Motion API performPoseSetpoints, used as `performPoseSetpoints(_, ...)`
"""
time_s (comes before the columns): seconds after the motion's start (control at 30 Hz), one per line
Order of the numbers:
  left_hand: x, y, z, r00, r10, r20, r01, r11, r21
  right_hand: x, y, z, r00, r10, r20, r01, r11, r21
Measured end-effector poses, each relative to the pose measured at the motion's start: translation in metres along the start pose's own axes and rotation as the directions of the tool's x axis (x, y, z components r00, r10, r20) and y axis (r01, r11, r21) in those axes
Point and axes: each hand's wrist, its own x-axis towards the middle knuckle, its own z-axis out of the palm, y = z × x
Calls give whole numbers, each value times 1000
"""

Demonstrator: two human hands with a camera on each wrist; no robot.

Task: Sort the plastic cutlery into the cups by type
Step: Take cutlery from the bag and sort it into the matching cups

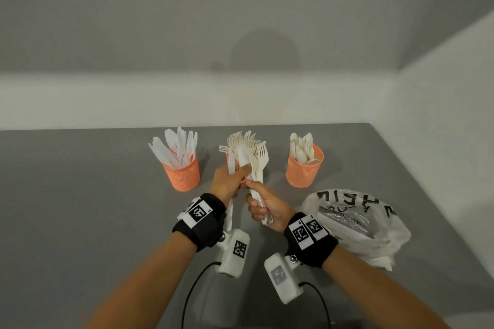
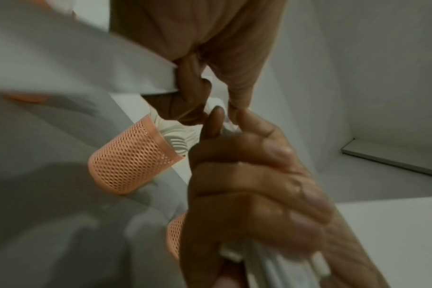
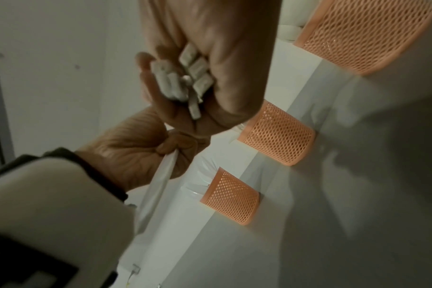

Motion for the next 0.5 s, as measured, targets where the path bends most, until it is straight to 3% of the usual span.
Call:
performPoseSetpoints(0.33,13,-9,-11,995,25,-96,-32,996,-82,6,4,1,992,-91,-93,77,987,-143)
performPoseSetpoints(0.5,30,-17,-28,983,-130,-129,97,968,-232,7,7,3,988,-119,-97,93,967,-238)
